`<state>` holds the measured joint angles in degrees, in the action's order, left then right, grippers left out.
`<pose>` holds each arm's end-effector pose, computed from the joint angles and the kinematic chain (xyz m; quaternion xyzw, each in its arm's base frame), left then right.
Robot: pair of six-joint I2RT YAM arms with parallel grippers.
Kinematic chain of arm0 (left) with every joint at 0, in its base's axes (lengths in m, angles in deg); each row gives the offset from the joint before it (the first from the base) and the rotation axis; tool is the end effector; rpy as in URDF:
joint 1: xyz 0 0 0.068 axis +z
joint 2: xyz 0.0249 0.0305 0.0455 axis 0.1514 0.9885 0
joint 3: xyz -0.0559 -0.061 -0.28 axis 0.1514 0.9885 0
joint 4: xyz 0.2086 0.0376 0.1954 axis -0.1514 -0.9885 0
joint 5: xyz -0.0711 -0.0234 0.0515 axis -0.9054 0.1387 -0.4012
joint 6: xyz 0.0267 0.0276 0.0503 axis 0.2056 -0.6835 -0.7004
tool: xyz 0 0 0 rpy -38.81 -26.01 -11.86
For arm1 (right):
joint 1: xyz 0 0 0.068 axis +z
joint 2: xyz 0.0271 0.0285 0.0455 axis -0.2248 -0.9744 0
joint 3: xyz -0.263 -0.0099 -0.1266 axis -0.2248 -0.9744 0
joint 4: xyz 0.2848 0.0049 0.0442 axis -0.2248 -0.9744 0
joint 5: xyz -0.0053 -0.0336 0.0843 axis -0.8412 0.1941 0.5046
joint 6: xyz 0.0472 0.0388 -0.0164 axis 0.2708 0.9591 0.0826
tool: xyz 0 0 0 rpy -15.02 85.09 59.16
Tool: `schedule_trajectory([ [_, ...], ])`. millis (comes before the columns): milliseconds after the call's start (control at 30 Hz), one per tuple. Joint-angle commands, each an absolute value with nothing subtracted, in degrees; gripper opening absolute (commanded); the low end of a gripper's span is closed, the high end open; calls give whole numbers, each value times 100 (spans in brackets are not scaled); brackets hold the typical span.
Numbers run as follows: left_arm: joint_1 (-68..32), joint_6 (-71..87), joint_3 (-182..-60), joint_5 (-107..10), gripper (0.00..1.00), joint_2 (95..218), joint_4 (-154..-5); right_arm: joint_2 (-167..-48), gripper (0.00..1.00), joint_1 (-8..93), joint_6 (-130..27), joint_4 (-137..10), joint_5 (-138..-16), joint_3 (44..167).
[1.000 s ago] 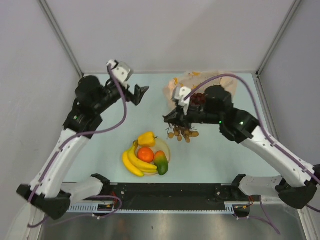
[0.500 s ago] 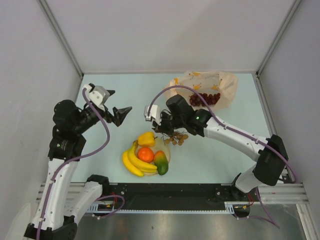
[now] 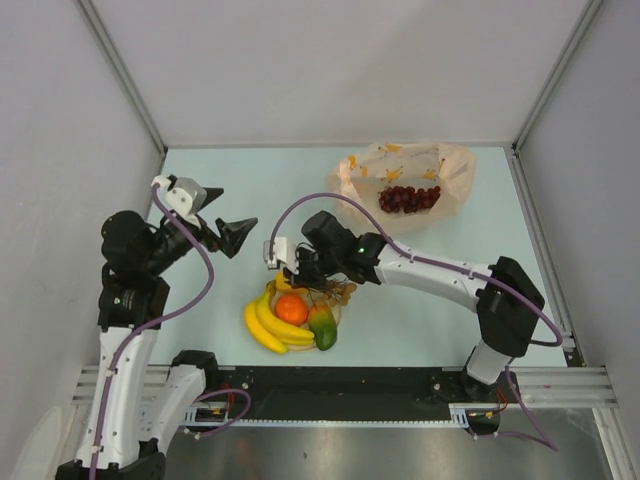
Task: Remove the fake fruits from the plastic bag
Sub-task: Place the fake fruit on the plate.
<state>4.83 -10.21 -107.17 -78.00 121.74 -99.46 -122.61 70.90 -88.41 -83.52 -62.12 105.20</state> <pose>0.1592 -0.0407 0.4378 0.2884 0.6476 -0.2149 0.6718 0.2057 0.3629 0.2768 -0.6784 0.5869 0.2690 0.3507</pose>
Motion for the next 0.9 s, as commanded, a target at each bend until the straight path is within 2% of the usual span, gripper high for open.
schedule_trajectory([
  [0,607,-749,-10609,-8021,100,12127,-9592,-12370,4,7074,-8731,-7916,-6166,10554],
  [333,616,-511,-10591,-8118,100,12364,-9241,-12581,5,7223,-8433,-7740,-6086,10554],
  [667,616,-467,-10512,-8126,100,12408,-9170,-12739,11,6854,-7922,-7397,-5964,10554],
  [867,607,-502,-10459,-8118,100,12461,-9197,-12783,36,6898,-7940,-7335,-5753,10554],
])
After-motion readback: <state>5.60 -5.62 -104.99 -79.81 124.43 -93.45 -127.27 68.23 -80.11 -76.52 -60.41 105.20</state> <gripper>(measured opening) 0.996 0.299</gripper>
